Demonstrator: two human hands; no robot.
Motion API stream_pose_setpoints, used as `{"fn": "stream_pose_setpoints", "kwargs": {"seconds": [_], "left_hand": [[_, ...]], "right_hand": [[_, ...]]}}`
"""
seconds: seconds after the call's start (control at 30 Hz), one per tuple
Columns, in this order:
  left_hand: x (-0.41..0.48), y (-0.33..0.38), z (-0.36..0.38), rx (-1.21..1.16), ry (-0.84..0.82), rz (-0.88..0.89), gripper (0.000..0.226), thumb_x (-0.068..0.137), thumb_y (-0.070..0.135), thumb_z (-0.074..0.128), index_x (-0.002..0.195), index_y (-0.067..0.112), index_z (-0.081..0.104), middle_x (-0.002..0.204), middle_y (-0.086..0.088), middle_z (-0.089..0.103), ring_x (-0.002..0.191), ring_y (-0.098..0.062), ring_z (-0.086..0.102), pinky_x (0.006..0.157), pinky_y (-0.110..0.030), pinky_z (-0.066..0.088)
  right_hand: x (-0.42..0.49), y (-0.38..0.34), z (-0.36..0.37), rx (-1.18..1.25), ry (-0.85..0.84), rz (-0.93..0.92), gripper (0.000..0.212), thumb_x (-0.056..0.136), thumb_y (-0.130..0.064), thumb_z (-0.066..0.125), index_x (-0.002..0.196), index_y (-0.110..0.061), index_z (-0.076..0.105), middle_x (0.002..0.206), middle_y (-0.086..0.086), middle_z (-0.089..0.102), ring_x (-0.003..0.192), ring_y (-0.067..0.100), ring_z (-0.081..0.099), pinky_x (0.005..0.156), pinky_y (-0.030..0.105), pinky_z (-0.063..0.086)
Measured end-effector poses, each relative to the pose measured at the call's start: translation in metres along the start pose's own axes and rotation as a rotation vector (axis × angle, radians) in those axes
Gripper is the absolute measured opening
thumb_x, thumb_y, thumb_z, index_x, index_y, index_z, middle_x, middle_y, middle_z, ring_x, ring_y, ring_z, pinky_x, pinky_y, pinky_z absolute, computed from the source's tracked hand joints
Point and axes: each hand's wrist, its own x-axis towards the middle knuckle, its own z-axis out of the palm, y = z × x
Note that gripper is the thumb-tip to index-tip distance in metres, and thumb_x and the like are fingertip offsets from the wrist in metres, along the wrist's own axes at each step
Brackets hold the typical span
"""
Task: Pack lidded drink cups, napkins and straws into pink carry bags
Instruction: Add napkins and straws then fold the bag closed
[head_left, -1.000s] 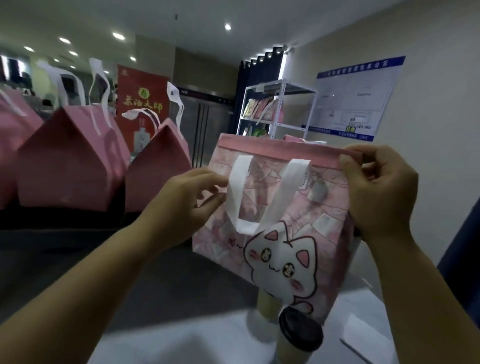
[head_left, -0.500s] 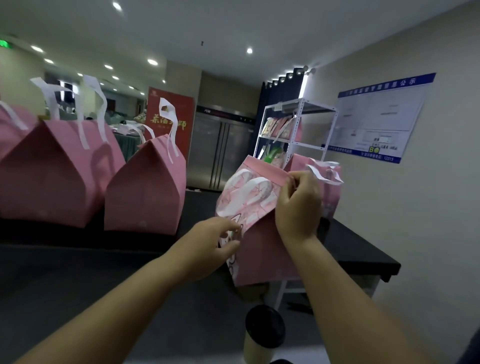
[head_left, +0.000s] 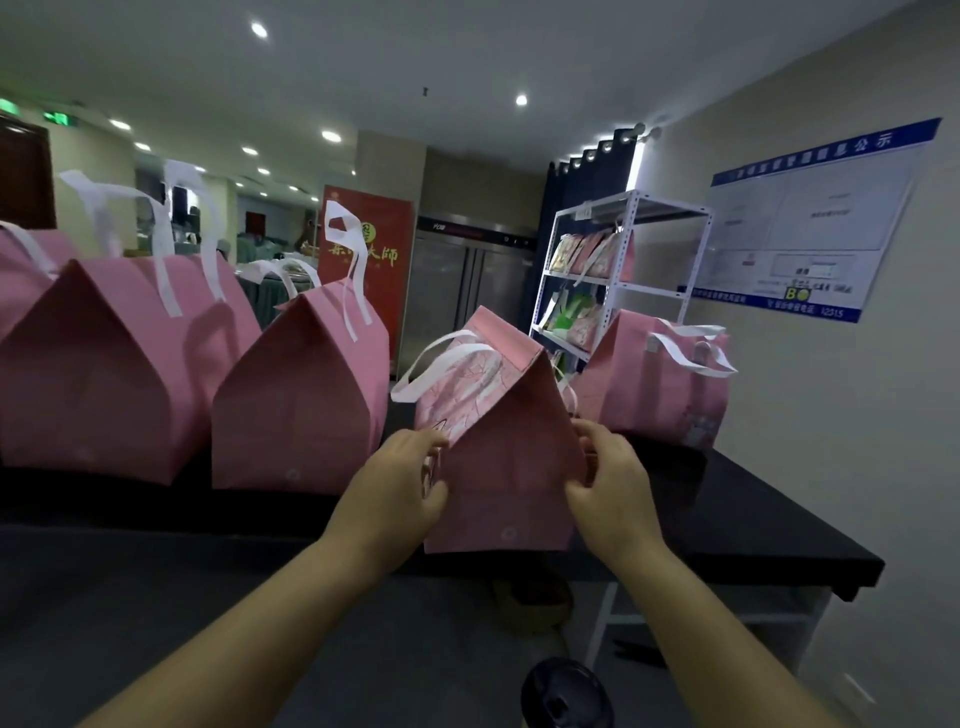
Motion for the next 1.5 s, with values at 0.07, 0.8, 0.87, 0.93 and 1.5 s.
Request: {"fn": "stream_pose_setpoints", "kwargs": {"seconds": [0.07,0.8,0.87,0.93,1.5], "left_hand": [[0.004,-0.003,0.001,0.027,0.036,-0.001,0.035,0.078,0.007,0.063,0.113,0.014,0.059,0.1,-0.003,0.061,0.086,-0.018,0.059,0.077,-0.037,0.051],[-0.015,-0.01,-0.078,0.131,0.027,-0.023,0.027,0.076,0.031,0.072,0.098,0.019,0.065,0.09,0.004,0.063,0.084,-0.015,0.06,0.077,-0.033,0.05],[-0.032,-0.016,-0.107,0.146,0.01,-0.023,0.026,0.075,0.033,0.073,0.096,0.021,0.066,0.089,0.007,0.064,0.08,-0.01,0.061,0.074,-0.031,0.052],[-0.048,-0.025,-0.139,0.168,0.007,-0.03,0.024,0.074,0.033,0.074,0.094,0.022,0.066,0.086,0.012,0.064,0.077,-0.004,0.061,0.069,-0.025,0.051],[-0.264,-0.162,-0.454,0.451,-0.063,-0.354,0.021,0.076,0.041,0.068,0.094,0.03,0.064,0.082,0.022,0.058,0.078,0.005,0.057,0.066,-0.013,0.046]], "right_hand": [[0.001,0.002,0.011,0.016,0.031,0.014,0.038,0.079,-0.003,0.067,0.113,-0.019,0.057,0.106,0.001,0.058,0.096,0.015,0.058,0.084,0.039,0.053],[0.019,-0.067,0.02,0.007,0.086,-0.215,0.011,0.081,-0.016,0.071,0.091,-0.016,0.065,0.086,-0.002,0.066,0.078,0.011,0.062,0.071,0.029,0.053],[0.006,-0.093,0.022,0.028,0.049,-0.32,0.009,0.08,-0.015,0.072,0.087,-0.016,0.066,0.081,-0.006,0.065,0.074,0.006,0.061,0.067,0.021,0.05],[-0.008,-0.12,0.029,0.029,-0.012,-0.403,0.008,0.08,-0.016,0.072,0.085,-0.016,0.066,0.08,-0.007,0.066,0.072,0.005,0.06,0.064,0.02,0.05],[-0.175,-0.381,0.228,-0.005,-0.553,-0.556,0.015,0.087,-0.041,0.061,0.092,-0.028,0.06,0.082,-0.014,0.06,0.076,0.009,0.058,0.067,0.033,0.051]]}}
